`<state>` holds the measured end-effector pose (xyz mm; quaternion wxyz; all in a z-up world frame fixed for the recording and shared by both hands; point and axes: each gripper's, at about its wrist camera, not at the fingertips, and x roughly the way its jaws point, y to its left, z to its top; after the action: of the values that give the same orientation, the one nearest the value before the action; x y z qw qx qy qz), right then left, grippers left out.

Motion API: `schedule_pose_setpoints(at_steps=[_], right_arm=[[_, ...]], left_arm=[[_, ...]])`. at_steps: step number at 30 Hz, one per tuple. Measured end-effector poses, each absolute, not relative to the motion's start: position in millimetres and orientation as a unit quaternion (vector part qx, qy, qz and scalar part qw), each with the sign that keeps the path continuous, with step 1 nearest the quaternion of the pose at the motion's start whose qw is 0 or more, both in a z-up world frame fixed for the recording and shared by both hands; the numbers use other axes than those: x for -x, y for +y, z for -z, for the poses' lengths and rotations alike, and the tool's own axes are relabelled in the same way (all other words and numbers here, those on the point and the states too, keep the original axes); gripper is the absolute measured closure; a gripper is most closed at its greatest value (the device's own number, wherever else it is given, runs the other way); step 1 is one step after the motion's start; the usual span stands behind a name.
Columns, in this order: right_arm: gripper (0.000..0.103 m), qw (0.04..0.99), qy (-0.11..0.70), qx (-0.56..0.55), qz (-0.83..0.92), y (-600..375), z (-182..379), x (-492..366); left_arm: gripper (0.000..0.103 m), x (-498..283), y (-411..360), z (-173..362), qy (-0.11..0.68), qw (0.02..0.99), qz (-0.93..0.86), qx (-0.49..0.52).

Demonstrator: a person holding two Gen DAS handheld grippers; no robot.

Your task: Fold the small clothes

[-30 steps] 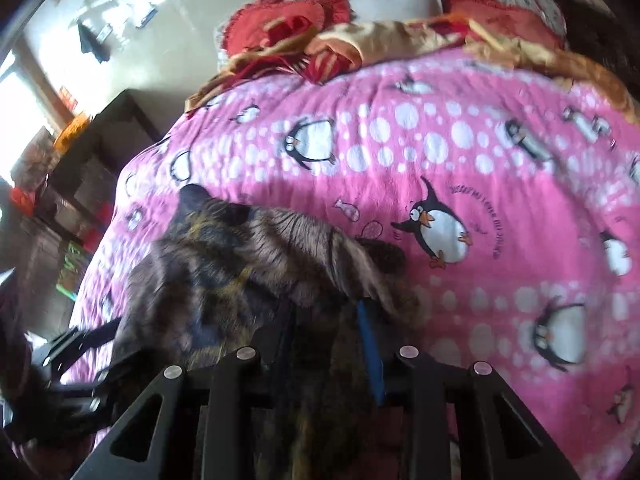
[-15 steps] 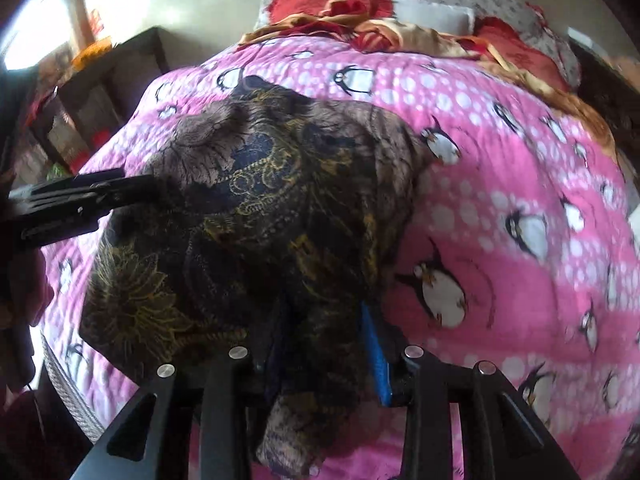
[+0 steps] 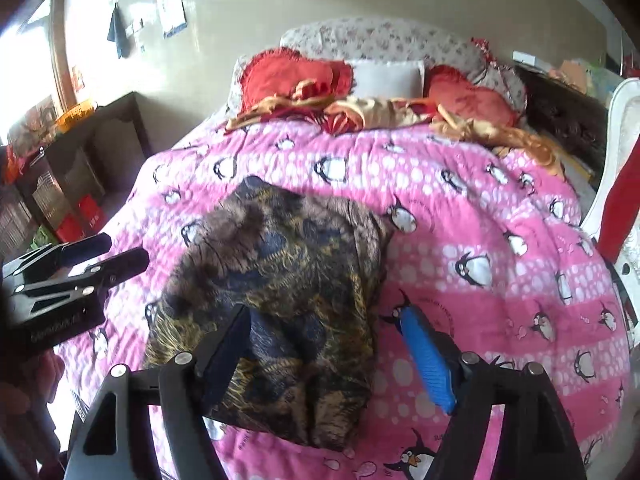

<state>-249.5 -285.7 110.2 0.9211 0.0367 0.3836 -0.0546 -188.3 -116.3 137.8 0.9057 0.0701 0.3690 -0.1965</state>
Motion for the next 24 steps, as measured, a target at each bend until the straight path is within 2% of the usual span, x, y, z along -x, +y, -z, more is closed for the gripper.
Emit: schedule_pose_setpoints(at_steps=[8,24], right_arm=[[0.02,0.919,0.382,-0.054,0.081,-285.9,-112.2,252.7],[0.016,0.915,0.391,-0.041,0.091,-279.8,-108.3,247.7]], left_arm=[[0.037,194.3,-109.4,-143.7,0.362,0.911,0.187,-0.064],[0.037,190.2,-101.8,-136.6,0.375,0.908,0.182,-0.037]])
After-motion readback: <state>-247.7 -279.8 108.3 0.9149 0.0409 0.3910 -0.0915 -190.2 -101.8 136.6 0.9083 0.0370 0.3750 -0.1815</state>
